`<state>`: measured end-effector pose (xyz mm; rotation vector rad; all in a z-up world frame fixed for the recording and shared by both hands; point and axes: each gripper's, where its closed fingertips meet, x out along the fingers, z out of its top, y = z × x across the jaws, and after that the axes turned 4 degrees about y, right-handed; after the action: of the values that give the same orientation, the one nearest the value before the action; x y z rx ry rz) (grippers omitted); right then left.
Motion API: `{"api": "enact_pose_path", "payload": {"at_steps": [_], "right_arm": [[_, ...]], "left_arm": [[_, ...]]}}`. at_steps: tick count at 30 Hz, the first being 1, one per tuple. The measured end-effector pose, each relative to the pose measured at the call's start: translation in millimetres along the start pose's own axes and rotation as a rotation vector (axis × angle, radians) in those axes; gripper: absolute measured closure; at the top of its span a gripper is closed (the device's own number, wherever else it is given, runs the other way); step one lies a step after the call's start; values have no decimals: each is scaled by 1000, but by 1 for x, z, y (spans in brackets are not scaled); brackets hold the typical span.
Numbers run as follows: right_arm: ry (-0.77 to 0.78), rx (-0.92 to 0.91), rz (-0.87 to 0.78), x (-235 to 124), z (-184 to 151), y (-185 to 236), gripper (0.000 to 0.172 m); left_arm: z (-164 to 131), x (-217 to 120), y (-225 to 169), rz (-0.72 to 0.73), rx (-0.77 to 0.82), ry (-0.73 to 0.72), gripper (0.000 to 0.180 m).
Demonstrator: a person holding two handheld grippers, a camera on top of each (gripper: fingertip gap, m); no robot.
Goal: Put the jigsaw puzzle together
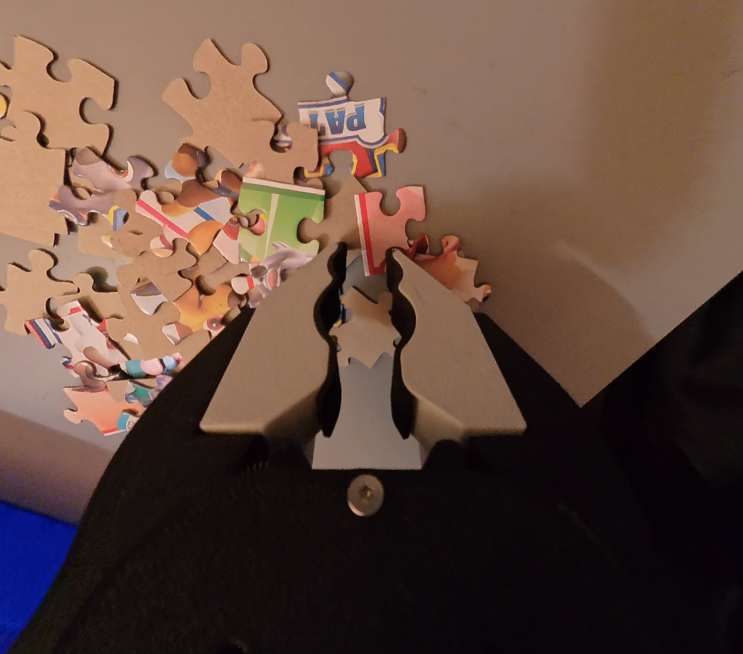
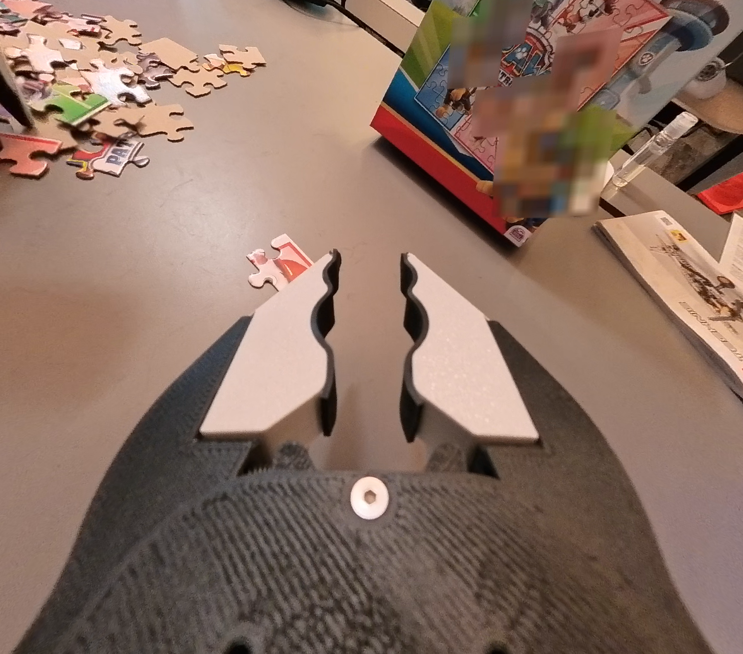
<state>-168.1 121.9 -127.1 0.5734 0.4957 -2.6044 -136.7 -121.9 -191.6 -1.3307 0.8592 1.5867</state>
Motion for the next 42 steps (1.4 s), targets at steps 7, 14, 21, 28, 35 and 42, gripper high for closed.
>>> {"api": "enact_pose_path", "payload": {"at_steps": [7, 14, 21, 28, 35, 42], "right_arm": [[0, -2, -1, 0, 0, 0, 143], [0, -4, -2, 0, 0, 0, 143], [1, -4, -3, 0, 0, 0, 143], [0, -5, -2, 0, 0, 0, 143], [-78, -1, 92, -5, 13, 15, 141], [-150, -3, 537, -20, 29, 93, 135]], "left_arm": [[-1, 0, 11, 92, -23, 14, 135], [0, 2, 11, 129, 0, 36, 150], [-1, 1, 5, 78, 17, 33, 171], [13, -7, -4, 49, 56, -43, 171], [44, -25, -23, 8, 139, -217, 171], [63, -30, -35, 9, 201, -291, 171]]}}
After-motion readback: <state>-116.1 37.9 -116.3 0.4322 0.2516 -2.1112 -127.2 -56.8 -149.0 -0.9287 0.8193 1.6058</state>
